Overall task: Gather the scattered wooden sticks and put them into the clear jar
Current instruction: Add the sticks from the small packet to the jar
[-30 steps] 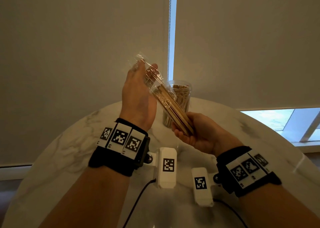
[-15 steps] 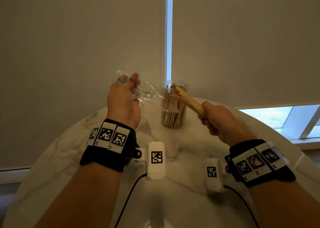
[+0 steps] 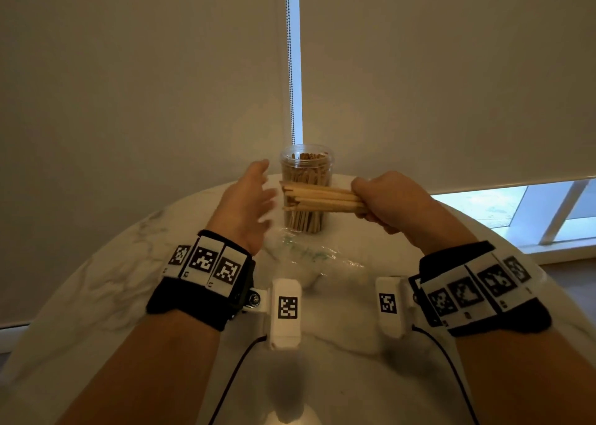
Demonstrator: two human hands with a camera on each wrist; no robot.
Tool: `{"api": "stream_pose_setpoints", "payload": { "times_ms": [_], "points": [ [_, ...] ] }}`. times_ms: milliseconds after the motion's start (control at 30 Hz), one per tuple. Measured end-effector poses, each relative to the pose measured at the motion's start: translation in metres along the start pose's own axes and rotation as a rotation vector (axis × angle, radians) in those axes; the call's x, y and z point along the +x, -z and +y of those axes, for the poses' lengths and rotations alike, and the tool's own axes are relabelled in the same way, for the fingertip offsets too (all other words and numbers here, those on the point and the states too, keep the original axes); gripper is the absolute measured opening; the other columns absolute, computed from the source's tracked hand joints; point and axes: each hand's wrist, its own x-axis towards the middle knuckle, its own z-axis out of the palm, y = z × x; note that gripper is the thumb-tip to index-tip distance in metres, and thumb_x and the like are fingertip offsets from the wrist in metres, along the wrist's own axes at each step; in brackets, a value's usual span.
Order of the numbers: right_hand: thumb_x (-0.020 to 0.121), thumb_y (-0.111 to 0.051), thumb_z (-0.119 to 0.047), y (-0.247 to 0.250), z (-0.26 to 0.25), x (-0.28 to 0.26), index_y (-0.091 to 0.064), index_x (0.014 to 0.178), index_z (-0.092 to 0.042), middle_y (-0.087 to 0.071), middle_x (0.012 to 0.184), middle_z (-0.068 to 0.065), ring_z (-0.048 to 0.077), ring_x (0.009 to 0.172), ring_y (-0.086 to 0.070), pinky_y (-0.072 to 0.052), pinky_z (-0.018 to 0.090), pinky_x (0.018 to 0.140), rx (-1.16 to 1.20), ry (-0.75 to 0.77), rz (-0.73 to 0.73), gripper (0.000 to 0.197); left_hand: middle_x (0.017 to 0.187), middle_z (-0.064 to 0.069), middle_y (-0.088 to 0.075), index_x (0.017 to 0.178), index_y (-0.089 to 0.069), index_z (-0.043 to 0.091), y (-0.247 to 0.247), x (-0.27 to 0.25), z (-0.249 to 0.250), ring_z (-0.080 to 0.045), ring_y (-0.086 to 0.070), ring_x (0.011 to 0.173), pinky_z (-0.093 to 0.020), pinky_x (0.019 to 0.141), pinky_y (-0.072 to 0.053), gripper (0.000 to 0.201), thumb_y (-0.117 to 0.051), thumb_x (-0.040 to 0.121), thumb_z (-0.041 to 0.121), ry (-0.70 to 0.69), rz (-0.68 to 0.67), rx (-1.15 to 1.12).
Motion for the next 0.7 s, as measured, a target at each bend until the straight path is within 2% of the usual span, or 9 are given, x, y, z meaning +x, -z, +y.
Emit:
{"api": "stream_pose_setpoints", "payload": {
  "times_ms": [33, 100, 167, 200, 300, 400, 500, 600, 700],
  "points": [
    [0.095, -0.046, -0.034, -0.003, -0.002, -0.001, -0.073, 0.071, -0.001, -0.06, 0.056, 0.004, 0.017, 0.046, -0.046, -0.039, 0.026, 0.046, -0.023, 0.023, -0.018, 0.049, 0.113, -0.013, -0.069, 0.125, -0.061, 0.016, -0.003, -0.008, 0.003, -0.027, -0.067, 0.099, -0.043, 0.084, -0.056, 0.055, -0.056, 0.09, 0.059, 0.016, -0.104, 0.016],
    [0.096, -0.044, -0.034, -0.01, -0.007, -0.003, -0.074, 0.072, -0.001, -0.06, 0.056, 0.004, 0.017, 0.046, -0.048, -0.043, 0.029, 0.051, -0.081, 0.069, -0.012, 0.05, 0.098, -0.017, -0.075, 0.115, -0.067, 0.009, -0.011, -0.02, 0.002, -0.029, -0.075, 0.08, -0.035, 0.064, -0.063, 0.054, -0.051, 0.095, 0.057, 0.044, -0.243, 0.075],
    [0.097, -0.044, -0.035, -0.014, -0.01, -0.003, -0.072, 0.074, -0.004, -0.06, 0.057, 0.004, 0.017, 0.049, -0.05, -0.048, 0.035, 0.059, -0.123, 0.111, 0.039, 0.049, 0.092, -0.017, -0.076, 0.109, -0.069, 0.002, -0.015, -0.024, -0.002, -0.027, -0.075, 0.069, -0.024, 0.049, -0.059, 0.044, -0.055, 0.099, 0.042, 0.011, -0.281, 0.128],
    [0.098, -0.044, -0.037, -0.016, -0.011, -0.004, -0.071, 0.074, -0.006, -0.059, 0.057, 0.004, 0.017, 0.05, -0.051, -0.05, 0.037, 0.062, -0.143, 0.136, 0.067, 0.048, 0.094, -0.018, -0.076, 0.11, -0.069, -0.001, -0.015, -0.023, -0.004, -0.027, -0.074, 0.066, -0.023, 0.046, -0.057, 0.038, -0.057, 0.099, 0.033, -0.002, -0.294, 0.136],
    [0.099, -0.04, -0.046, -0.019, -0.011, -0.005, -0.071, 0.072, -0.014, -0.06, 0.059, 0.0, 0.015, 0.056, -0.056, -0.046, 0.032, 0.059, -0.257, 0.218, 0.112, 0.052, 0.098, -0.022, -0.075, 0.113, -0.067, -0.005, -0.013, -0.019, -0.008, -0.027, -0.073, 0.063, -0.021, 0.049, -0.057, 0.032, -0.066, 0.094, 0.02, -0.044, -0.313, 0.088],
    [0.101, -0.035, -0.055, -0.018, -0.014, -0.007, -0.069, 0.071, -0.021, -0.059, 0.061, -0.003, 0.011, 0.06, -0.055, -0.036, 0.028, 0.055, -0.326, 0.283, 0.089, 0.057, 0.092, -0.018, -0.076, 0.11, -0.069, -0.006, -0.009, -0.016, -0.008, -0.021, -0.072, 0.061, -0.018, 0.05, -0.056, 0.032, -0.071, 0.089, 0.018, -0.1, -0.309, 0.072],
    [0.094, -0.035, -0.067, -0.017, -0.018, -0.011, -0.062, 0.076, -0.024, -0.056, 0.074, -0.005, 0.009, 0.066, -0.053, -0.036, 0.027, 0.057, -0.315, 0.451, 0.067, 0.054, 0.09, -0.015, -0.075, 0.105, -0.07, -0.006, -0.002, -0.012, -0.001, -0.017, -0.071, 0.062, -0.017, 0.05, -0.055, 0.032, -0.075, 0.085, 0.018, -0.152, -0.264, 0.04],
    [0.072, -0.049, -0.078, -0.017, -0.023, -0.016, -0.063, 0.099, -0.025, -0.059, 0.086, -0.007, 0.006, 0.072, -0.053, -0.04, 0.023, 0.061, -0.367, 0.566, -0.064, 0.062, 0.099, -0.017, -0.075, 0.11, -0.068, -0.005, 0.006, -0.005, 0.003, -0.018, -0.073, 0.071, -0.019, 0.053, -0.057, 0.034, -0.074, 0.085, 0.018, -0.146, -0.231, -0.01],
    [0.069, -0.068, -0.07, -0.01, -0.026, -0.017, -0.066, 0.099, -0.028, -0.063, 0.081, -0.01, 0.005, 0.07, -0.056, -0.037, 0.021, 0.058, -0.449, 0.559, -0.089, 0.052, 0.093, -0.014, -0.075, 0.107, -0.07, -0.002, 0.005, -0.006, 0.001, -0.014, -0.07, 0.065, -0.016, 0.048, -0.053, 0.03, -0.072, 0.088, 0.022, -0.13, -0.262, 0.032]
  ]
}}
